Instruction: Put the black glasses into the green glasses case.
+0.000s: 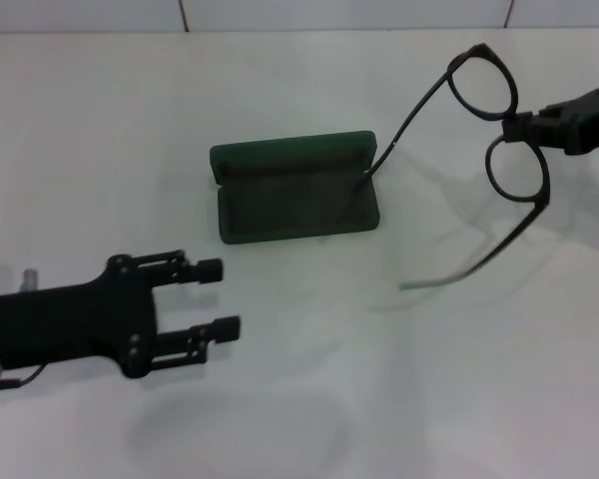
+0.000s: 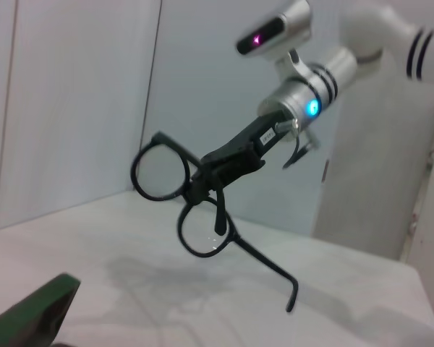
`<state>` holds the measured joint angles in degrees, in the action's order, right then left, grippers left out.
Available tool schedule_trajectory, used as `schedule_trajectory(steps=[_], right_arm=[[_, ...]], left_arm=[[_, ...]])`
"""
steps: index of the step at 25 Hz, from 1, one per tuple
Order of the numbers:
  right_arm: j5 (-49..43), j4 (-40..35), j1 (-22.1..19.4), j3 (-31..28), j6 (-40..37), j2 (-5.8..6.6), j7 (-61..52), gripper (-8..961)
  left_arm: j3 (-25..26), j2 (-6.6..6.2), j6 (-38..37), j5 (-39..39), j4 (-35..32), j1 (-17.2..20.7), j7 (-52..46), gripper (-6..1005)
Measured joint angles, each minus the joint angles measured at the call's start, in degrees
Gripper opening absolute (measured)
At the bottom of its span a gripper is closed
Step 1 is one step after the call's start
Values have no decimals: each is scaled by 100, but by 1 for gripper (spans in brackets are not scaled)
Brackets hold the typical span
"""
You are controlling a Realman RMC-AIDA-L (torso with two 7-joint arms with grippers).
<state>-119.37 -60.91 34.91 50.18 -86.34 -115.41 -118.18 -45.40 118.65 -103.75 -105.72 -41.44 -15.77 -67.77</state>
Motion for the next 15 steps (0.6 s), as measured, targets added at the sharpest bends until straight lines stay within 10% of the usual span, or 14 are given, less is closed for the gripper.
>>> schedule_trajectory(steps=[15], right_arm=[[3151,1889,-470,-42,325,7,3505,60]], left_arm=[[-115,53,353,-205,926,-740,13,583]])
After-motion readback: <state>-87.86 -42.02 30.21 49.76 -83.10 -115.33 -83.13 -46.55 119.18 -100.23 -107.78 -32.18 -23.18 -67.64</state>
